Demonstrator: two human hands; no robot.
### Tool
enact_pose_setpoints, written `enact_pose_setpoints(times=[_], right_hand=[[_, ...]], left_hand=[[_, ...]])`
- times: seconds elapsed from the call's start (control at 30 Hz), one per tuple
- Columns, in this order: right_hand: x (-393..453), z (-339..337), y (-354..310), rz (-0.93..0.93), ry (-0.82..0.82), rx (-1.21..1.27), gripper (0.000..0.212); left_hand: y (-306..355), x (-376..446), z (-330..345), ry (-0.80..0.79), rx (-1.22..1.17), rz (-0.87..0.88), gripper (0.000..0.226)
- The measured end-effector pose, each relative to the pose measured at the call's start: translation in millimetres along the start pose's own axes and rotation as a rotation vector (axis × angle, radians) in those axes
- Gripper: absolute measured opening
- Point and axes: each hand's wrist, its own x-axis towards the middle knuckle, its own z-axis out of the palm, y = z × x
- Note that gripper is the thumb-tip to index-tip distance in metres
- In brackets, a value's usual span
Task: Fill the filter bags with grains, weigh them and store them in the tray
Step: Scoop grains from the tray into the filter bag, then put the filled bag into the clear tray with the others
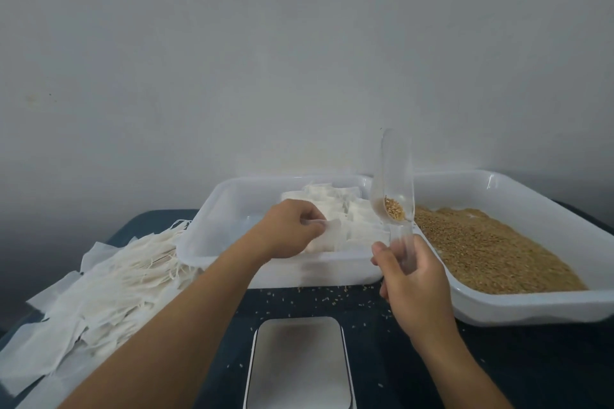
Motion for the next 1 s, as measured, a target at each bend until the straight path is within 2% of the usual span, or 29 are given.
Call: enact_pose_setpoints(times=[0.07,0.13,0.27,0.4,0.57,0.63,0.77,0.9,1.0], right_hand=[[0,0,0,0.001,0.000,-0.002,0.028],[0,0,0,0.003,-0.003,-0.007,0.029],[1,1,1,0.009,-0.012,-0.032,0.029],[2,1,4,0.015,-0.021,-0.059,0.023],[2,0,6,0.018,-0.032,-0.063,0.022],[1,0,5,0.015,-0.042,-0.075,0.022],[0,0,5,0.001,-0.059,-0.064,0.008],[2,-3,4,0.014,-0.100,-0.169,0.028],[6,-8,3,-0.015,-0.114,-0.289,0.026]], left_hand=[[-2,1,-1,-0.102,-0.063,-0.063,0.011],[-2,6,-2,-0.124,-0.073,-0.095,0.013],[-6,19,2,-0.057,-0.017,-0.160,0.018],[-13,27,10,0.038,0.007,-0.216,0.005],[-16,18,6,0.079,-0.158,-0.192,0.024],[-17,9,-1,0.139,-0.173,-0.157,0.025],[-22,-26,-26,0.359,-0.248,-0.097,0.017],[-43,-76,-54,0.522,-0.179,-0.076,0.007],[-76,-113,-63,0.556,-0.011,-0.155,0.002]])
